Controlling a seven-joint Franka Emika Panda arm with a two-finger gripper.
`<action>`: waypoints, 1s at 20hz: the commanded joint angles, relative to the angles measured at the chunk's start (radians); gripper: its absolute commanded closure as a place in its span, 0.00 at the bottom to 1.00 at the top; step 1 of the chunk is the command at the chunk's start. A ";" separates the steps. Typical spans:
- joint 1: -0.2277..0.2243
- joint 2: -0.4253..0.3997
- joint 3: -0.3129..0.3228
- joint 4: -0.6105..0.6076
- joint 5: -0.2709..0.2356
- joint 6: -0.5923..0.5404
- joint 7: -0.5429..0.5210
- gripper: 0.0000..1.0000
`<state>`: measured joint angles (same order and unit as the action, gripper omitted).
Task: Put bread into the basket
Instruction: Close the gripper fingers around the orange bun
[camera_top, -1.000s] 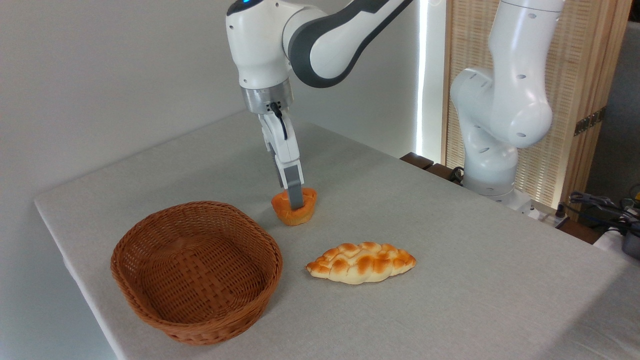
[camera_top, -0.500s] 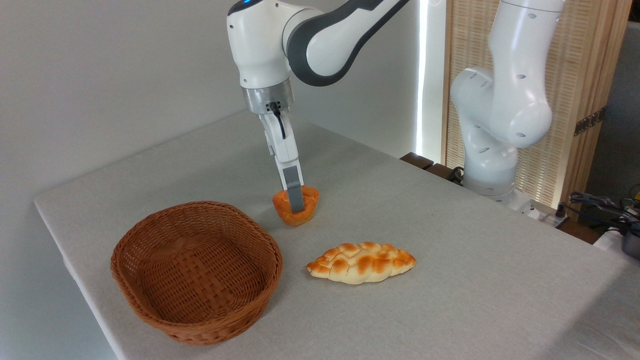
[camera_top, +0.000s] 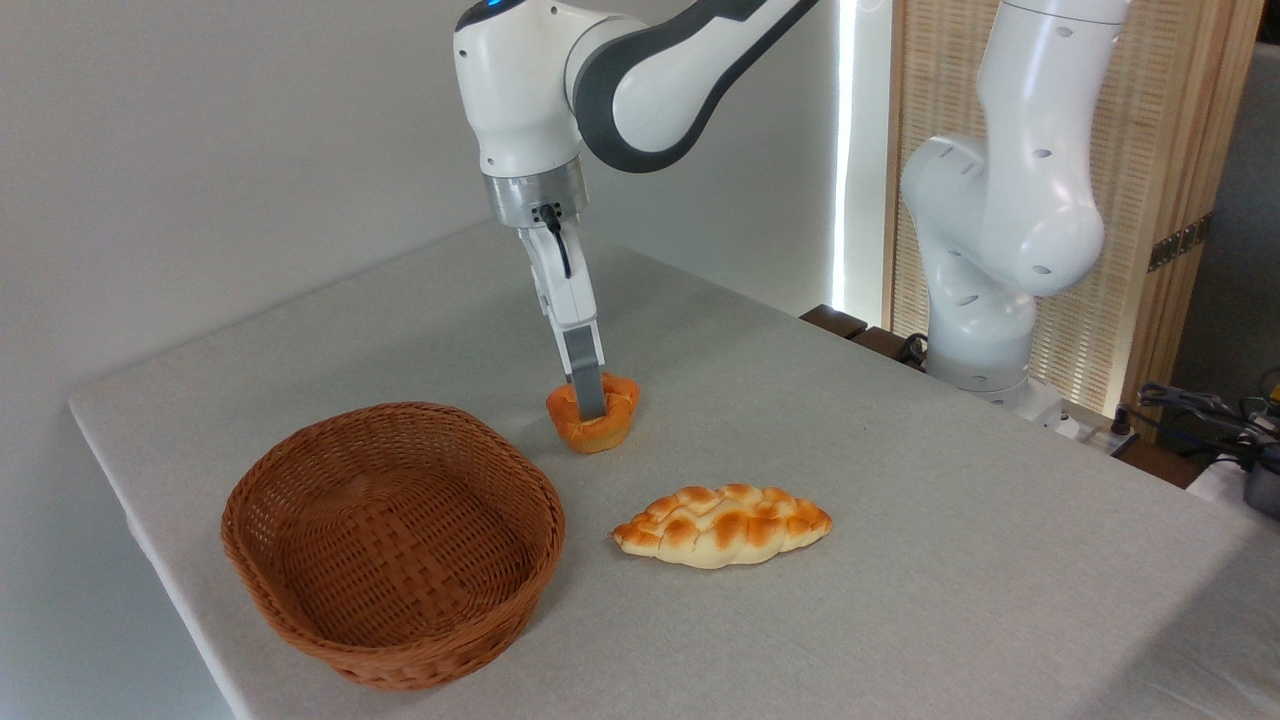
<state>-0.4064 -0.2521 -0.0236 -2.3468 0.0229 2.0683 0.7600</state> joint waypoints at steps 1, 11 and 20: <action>-0.012 -0.018 0.014 -0.019 0.015 0.018 0.002 0.83; -0.011 -0.018 0.014 -0.016 0.015 0.003 0.004 0.86; -0.011 -0.021 0.037 0.059 0.014 -0.098 0.027 0.98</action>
<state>-0.4064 -0.2546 -0.0197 -2.3413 0.0229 2.0506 0.7755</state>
